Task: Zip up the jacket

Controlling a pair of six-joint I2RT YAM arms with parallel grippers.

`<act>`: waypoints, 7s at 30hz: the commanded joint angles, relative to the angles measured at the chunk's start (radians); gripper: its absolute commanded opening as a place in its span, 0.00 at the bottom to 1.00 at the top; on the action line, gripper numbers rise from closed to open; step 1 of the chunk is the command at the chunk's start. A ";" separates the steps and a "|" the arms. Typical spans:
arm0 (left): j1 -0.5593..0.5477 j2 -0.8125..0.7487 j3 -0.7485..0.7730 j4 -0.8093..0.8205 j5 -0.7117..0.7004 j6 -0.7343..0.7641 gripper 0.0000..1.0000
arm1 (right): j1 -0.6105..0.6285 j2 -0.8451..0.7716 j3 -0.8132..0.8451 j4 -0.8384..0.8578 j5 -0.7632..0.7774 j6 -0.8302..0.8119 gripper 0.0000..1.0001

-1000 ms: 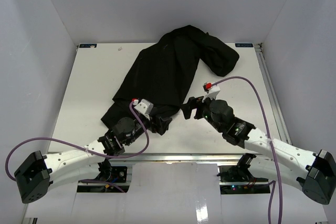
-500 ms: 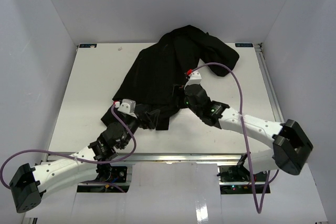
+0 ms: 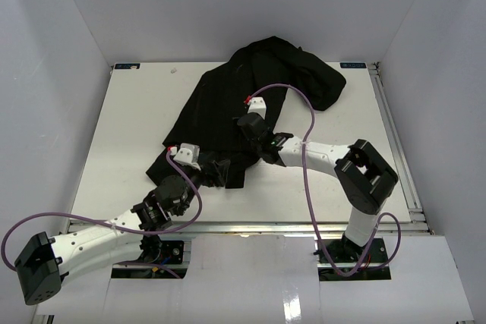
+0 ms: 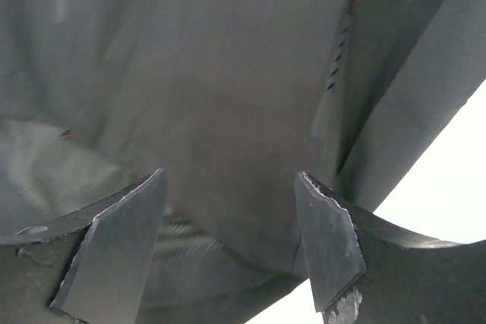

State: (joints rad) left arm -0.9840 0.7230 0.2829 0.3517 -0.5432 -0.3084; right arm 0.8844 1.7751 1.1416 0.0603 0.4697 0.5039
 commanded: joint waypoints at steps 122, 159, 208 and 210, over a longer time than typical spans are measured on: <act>-0.003 0.039 0.023 0.023 0.026 0.008 0.98 | 0.064 -0.020 -0.068 -0.266 0.139 -0.216 0.18; -0.003 0.032 0.027 0.019 0.042 0.011 0.98 | 0.066 0.034 0.015 -0.368 0.226 -0.180 0.21; 0.028 0.091 -0.008 -0.006 0.578 -0.297 0.83 | 0.036 -0.500 -0.543 0.361 -0.565 -0.058 0.08; 0.028 0.086 -0.018 0.004 0.593 -0.301 0.81 | 0.036 -0.511 -0.559 0.389 -0.576 -0.050 0.08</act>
State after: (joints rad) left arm -0.9586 0.8227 0.2880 0.3154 0.0067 -0.5914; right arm 0.9180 1.3124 0.6049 0.3161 -0.0490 0.4213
